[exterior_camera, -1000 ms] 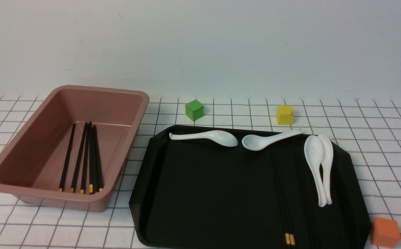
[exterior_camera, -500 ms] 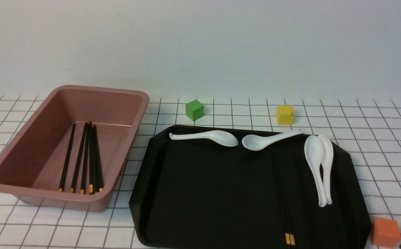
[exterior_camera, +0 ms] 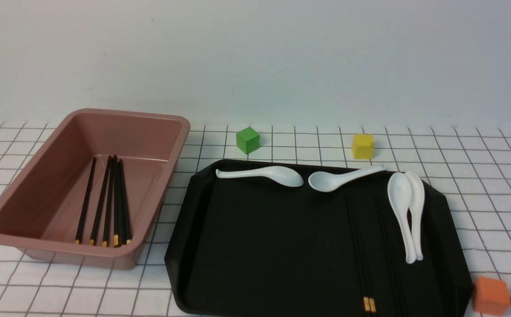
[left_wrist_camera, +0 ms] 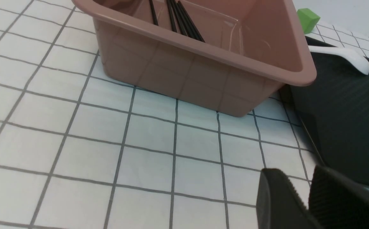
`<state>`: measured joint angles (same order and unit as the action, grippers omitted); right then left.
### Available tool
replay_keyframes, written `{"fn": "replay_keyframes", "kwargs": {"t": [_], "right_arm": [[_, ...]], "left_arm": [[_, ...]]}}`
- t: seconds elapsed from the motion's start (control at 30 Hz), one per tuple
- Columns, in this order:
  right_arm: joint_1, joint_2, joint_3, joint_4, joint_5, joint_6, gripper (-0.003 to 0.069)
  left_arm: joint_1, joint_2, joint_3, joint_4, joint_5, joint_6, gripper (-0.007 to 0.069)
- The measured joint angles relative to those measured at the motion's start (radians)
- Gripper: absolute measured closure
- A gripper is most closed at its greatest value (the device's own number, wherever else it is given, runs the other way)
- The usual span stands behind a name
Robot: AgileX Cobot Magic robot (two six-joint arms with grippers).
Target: On white black tablecloth take chopsticks from black tray and put them in box.
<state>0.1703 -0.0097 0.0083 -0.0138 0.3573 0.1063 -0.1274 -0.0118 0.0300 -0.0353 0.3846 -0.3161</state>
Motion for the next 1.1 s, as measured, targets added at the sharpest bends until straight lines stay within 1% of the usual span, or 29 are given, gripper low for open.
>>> {"fn": "replay_keyframes", "kwargs": {"t": [0.1, 0.2, 0.53, 0.7, 1.1], "right_arm": [[-0.056, 0.0, 0.001, 0.001, 0.038, 0.0, 0.0599], [-0.083, 0.0, 0.002, -0.001, 0.04, 0.0, 0.0595], [-0.131, 0.0, 0.004, -0.002, 0.026, 0.0, 0.0578], [-0.189, 0.0, 0.004, -0.002, 0.026, 0.0, 0.0571], [-0.192, 0.0, 0.004, -0.002, 0.026, 0.003, 0.0555]], "left_arm": [[0.0, 0.0, 0.0, 0.0, 0.0, 0.0, 0.0445], [0.0, 0.0, 0.0, 0.0, 0.0, 0.0, 0.0441], [0.0, 0.0, 0.0, 0.0, 0.0, 0.0, 0.0438], [0.0, 0.0, 0.0, 0.0, 0.0, 0.0, 0.0438], [0.0, 0.0, 0.0, 0.0, 0.0, 0.0, 0.0438]]}}
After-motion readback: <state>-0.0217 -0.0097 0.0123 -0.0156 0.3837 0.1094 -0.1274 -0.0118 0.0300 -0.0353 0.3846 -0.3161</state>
